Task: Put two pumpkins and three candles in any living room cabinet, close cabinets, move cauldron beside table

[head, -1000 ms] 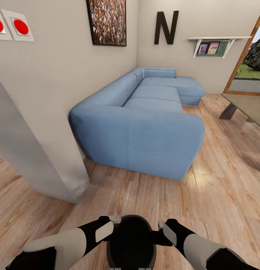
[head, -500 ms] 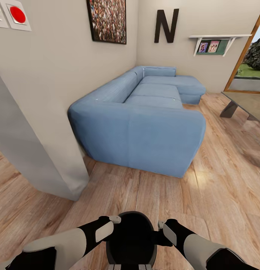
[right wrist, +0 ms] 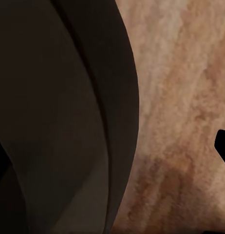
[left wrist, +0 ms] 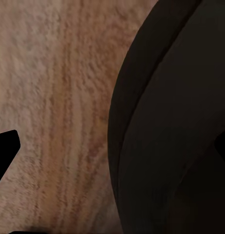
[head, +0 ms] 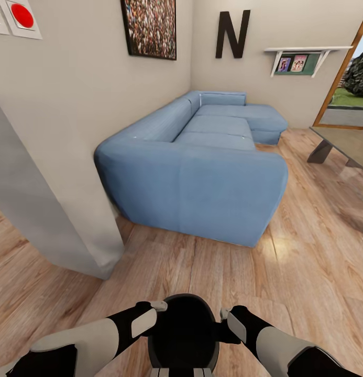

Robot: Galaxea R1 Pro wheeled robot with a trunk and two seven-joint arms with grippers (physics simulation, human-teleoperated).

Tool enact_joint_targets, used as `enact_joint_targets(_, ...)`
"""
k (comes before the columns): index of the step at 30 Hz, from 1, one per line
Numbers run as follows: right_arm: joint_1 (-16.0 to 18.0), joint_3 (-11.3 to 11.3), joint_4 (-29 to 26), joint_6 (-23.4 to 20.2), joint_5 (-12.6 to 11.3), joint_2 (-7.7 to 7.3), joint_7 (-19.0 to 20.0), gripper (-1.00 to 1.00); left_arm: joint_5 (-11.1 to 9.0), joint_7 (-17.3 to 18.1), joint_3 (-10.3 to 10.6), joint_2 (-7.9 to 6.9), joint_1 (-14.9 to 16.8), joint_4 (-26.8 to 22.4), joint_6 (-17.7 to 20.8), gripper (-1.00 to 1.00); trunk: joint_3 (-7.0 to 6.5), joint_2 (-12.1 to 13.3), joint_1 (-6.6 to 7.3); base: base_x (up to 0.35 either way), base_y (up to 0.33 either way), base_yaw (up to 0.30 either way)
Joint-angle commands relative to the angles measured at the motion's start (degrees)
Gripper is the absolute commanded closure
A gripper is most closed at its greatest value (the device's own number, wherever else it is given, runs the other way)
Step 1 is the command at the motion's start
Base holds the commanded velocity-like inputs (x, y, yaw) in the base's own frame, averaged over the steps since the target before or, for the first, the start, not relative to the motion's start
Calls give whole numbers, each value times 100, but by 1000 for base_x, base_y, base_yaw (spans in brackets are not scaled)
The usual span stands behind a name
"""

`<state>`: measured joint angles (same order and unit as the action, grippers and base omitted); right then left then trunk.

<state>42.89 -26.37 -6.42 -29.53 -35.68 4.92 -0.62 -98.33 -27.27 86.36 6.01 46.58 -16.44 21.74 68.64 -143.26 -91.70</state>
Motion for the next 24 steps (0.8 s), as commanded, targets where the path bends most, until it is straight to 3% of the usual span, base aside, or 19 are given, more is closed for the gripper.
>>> enact_joint_targets(1,0,0,1,0,0,0,0,-100,2,2,1,-1,0,0,-6,-100,0,0,0,0,0,0)
enact_joint_targets(24,255,9,-105,402,0,-7,18,-100,13,64,-23,40,9,-105,-388,-100,0,0,0,0,0,0)
